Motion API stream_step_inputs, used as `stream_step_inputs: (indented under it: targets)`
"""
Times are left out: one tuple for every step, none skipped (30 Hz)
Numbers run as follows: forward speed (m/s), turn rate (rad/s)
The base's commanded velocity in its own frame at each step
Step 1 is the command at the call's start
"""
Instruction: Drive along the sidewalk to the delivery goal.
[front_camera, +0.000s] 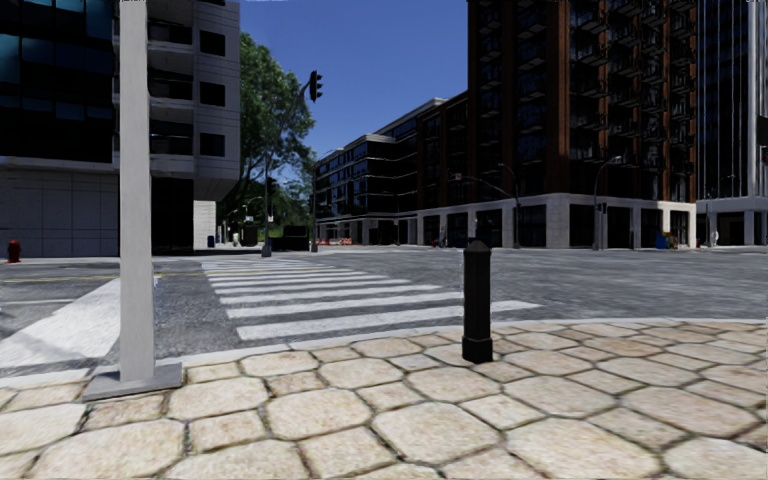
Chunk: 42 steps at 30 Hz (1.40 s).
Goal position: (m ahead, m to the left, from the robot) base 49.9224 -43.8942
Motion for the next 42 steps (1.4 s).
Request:
stream_step_inputs:
  targets:
    - [2.00, 0.36]
    - [2.00, 0.36]
    - [2.00, 0.36]
    - [2.00, 0.36]
    - [2.00, 0.36]
    - [2.00, 0.36]
    - [2.00, 0.36]
    - [2.00, 0.36]
    - [2.00, 0.36]
    - [2.00, 0.36]
    - [2.00, 0.36]
    - [2.00, 0.36]
    - [2.00, 0.36]
    - [2.00, 0.36]
    - [2.00, 0.36]
    - [2.00, 0.36]
    - [2.00, 0.36]
    - [2.00, 0.36]
    - [2.00, 0.36]
    - [2.00, 0.36]
    - [2.00, 0.36]
    - [2.00, 0.36]
    - [2.00, 0.36]
    - [2.00, 0.36]
    - [2.00, 0.36]
    - [2.00, 0.36]
    - [2.00, 0.36]
    - [2.00, 0.36]
    - [1.83, 0.36]
    - [1.79, 0.36]
    - [1.73, 0.36]
    - [1.66, 0.36]
    - [1.65, 0.36]
    - [1.65, 0.36]
    - [1.64, 0.36]
    - [1.64, 0.36]
    - [1.60, 0.36]
    - [1.57, 0.36]
    - [1.57, 0.36]
    - [1.47, 0.36]
    - [1.36, 0.36]
    - [1.30, 0.36]
